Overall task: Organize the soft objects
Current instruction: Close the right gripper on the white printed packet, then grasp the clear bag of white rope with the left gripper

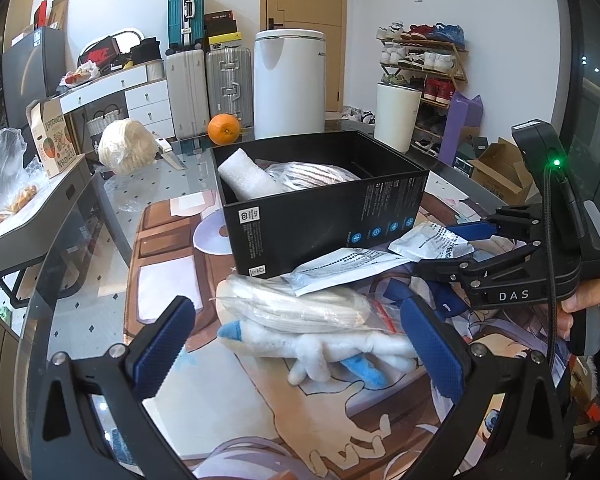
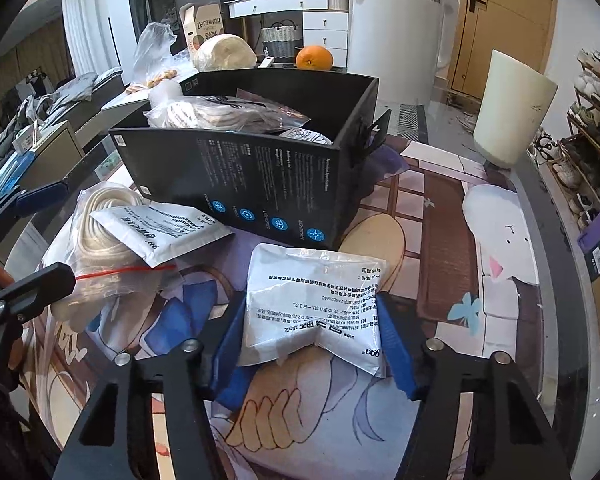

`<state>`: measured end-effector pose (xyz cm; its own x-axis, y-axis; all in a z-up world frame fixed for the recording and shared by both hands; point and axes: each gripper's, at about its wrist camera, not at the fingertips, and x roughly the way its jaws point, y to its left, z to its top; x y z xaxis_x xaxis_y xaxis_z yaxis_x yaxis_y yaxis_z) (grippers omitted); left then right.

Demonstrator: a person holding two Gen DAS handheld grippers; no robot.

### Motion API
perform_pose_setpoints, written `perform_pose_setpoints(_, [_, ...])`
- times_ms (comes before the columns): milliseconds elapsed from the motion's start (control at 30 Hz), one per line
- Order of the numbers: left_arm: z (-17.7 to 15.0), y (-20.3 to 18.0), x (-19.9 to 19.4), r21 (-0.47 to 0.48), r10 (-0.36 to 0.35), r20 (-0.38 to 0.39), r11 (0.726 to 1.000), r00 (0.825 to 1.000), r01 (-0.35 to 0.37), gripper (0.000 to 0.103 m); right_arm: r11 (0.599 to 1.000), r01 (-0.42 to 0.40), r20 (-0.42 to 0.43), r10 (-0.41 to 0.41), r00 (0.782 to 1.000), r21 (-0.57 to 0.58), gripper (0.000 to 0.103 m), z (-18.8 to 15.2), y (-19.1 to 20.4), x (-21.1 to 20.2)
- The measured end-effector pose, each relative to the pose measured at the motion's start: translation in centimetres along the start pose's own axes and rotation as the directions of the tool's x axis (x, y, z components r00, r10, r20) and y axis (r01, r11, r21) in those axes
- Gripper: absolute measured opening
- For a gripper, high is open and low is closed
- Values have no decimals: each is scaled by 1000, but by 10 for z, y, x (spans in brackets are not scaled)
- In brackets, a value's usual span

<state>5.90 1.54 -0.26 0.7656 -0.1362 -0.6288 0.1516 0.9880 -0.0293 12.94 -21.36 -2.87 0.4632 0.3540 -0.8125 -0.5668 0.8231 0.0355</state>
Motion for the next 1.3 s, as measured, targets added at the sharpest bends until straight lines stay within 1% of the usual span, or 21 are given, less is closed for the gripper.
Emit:
perform_pose_setpoints(233, [-1,-3,2,11,-13,-14,1000,1000,13,103,1000,-21,8,21,1000,-5,58,-5,-1,-7])
perform_pose_setpoints(467, [4,-13,5,50,-29,-31,998,999,31,103,999,-33,20,33,999,-16,57,-3,0,-12])
perform_pose_setpoints(533, [5,-17,9,73,-33,-52,997,998,36,103,999,-35,24,35,999,-15,57,-3,-1,-14])
perform_pose_setpoints(600, [7,-21,14,94,-20,-72,995,997,27,103,999,-38,24,38,999,-15,57,-3,-1,-14])
perform_pose_setpoints(733, [11,-22,22,88,-7,-102,996,995,16,103,999,-40,23,40,999,-14,57,-3,-2,-12])
perform_pose_setpoints(933, [16,-20,28,59,-12,-127,998,992,20,103,999,-39,25,39,999,-14,57,-3,-3,-13])
perform_pose_setpoints(1000, [17,-19,30,56,-16,-132,998,991,23,99,999,-42,25,42,999,-13,57,-3,-3,-13])
perform_pose_setpoints(1033, [16,-20,31,56,-17,-137,998,990,25,93,999,-41,24,41,999,-14,57,-3,-3,-13])
perform_pose_setpoints(1067, [16,-20,31,61,-16,-140,998,990,25,89,999,-40,25,41,999,-14,57,-3,-3,-13])
perform_pose_setpoints(1100, [16,-21,32,66,-18,-145,997,989,28,87,999,-41,25,41,999,-13,57,-3,-3,-13])
perform_pose_setpoints(1133, [15,-22,32,72,-22,-150,997,988,33,80,999,-42,25,43,999,-14,57,-3,-3,-13])
perform_pose_setpoints(1167, [14,-23,31,80,-23,-147,996,989,35,68,999,-43,25,43,999,-15,57,-3,-3,-14])
perform_pose_setpoints(1233, [12,-24,30,97,-11,-145,995,989,25,56,999,-45,27,46,999,-15,57,-2,-3,-14])
perform_pose_setpoints(1300, [11,-21,29,86,-19,-141,996,990,31,56,999,-46,29,46,999,-16,57,-2,-3,-15])
